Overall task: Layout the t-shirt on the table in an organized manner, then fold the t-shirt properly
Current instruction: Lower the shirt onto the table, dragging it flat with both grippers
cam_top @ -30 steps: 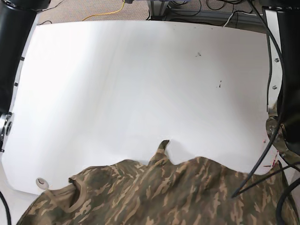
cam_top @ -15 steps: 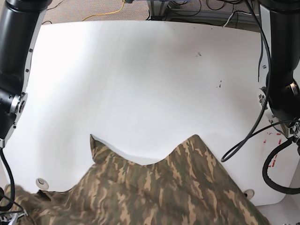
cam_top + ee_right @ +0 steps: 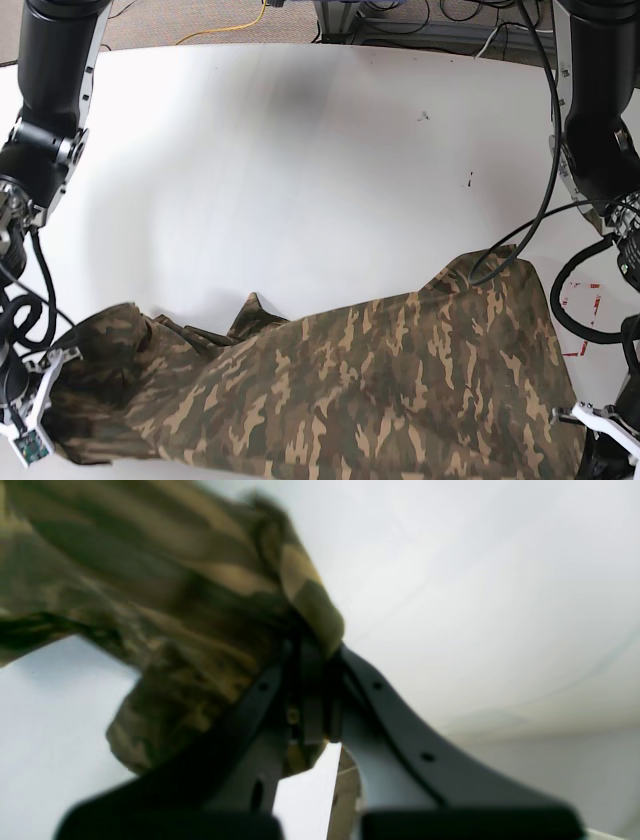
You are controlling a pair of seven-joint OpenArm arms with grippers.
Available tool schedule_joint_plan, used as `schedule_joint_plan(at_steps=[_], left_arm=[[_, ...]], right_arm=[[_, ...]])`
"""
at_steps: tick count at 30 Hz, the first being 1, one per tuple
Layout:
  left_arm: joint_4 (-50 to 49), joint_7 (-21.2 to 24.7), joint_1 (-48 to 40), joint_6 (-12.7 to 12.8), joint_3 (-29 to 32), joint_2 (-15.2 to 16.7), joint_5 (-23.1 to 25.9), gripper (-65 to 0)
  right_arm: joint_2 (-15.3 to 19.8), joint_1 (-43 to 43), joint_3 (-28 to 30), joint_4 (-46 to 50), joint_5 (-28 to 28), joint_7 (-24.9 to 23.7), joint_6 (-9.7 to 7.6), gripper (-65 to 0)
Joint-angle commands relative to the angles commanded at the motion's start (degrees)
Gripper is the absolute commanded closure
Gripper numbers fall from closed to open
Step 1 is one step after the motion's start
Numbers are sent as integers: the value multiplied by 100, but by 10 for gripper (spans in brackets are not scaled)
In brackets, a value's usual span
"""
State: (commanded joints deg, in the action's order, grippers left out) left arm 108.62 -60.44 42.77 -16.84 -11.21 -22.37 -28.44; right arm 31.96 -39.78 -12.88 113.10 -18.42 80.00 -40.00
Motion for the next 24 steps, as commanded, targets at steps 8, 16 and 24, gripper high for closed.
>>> schedule_joint_plan(at_steps=[8, 16, 24], left_arm=[[79, 0, -1169, 0, -492, 0, -484, -4], [264, -387, -2400, 0, -1046, -9, -835, -4], [431, -695, -3701, 0, -1582, -9, -1407, -4]], right_arm=[[-404, 1609, -800, 237, -563, 0, 0, 0], [-800, 3068, -1354, 255, -1222, 0, 0, 0], [-1090, 4176, -1407, 255, -1644, 0, 0, 0]])
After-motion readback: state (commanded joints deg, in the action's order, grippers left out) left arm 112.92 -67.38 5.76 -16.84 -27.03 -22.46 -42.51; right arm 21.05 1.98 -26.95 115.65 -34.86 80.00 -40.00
